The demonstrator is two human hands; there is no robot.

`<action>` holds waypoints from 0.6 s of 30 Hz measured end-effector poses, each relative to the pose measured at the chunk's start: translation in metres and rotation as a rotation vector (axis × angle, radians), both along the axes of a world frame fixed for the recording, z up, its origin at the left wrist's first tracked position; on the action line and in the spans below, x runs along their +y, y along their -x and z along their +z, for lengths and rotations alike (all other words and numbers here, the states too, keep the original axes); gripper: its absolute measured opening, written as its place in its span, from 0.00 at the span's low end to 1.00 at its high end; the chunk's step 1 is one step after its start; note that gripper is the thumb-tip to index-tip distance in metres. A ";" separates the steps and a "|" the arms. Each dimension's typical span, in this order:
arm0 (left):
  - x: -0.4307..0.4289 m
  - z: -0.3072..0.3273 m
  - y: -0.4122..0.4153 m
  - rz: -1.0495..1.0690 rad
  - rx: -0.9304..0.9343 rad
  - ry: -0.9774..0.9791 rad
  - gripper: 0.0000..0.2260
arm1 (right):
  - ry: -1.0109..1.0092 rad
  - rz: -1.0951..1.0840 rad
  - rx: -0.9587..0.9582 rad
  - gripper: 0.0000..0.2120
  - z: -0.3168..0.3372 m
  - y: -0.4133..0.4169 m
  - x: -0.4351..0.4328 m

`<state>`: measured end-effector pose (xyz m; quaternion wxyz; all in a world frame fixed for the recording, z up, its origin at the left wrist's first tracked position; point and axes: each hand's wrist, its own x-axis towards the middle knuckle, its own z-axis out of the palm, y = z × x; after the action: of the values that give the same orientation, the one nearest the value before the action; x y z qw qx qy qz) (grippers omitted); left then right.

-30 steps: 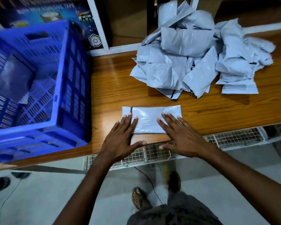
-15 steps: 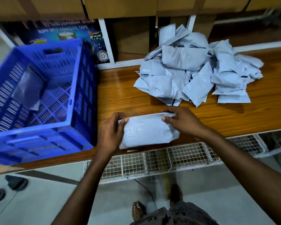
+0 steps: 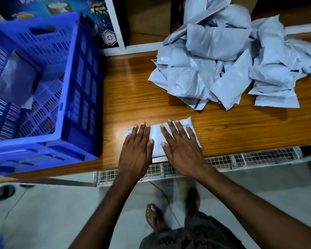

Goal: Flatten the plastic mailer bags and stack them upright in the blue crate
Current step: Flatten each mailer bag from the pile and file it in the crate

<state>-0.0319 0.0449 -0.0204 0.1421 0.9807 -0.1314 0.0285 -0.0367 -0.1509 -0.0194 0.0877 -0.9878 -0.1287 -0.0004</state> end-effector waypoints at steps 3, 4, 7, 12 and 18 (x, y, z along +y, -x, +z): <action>0.005 -0.002 0.001 -0.026 -0.006 -0.024 0.26 | -0.009 -0.015 0.006 0.28 -0.001 0.000 -0.002; 0.006 -0.004 0.001 -0.028 0.003 -0.027 0.26 | -0.014 -0.016 0.014 0.28 -0.002 0.000 -0.002; 0.010 -0.003 0.001 -0.014 0.022 -0.013 0.27 | -0.022 -0.031 0.041 0.29 -0.001 0.000 -0.005; 0.018 0.005 0.003 -0.003 0.076 -0.018 0.29 | 0.000 -0.022 0.129 0.32 0.013 -0.001 -0.008; 0.042 0.007 0.008 -0.029 0.111 -0.015 0.31 | 0.026 0.031 0.191 0.36 0.033 -0.010 -0.002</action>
<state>-0.0398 0.0868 -0.0138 0.1421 0.9798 -0.1378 -0.0287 -0.0265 -0.1525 0.0139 0.0866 -0.9823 -0.1349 0.0967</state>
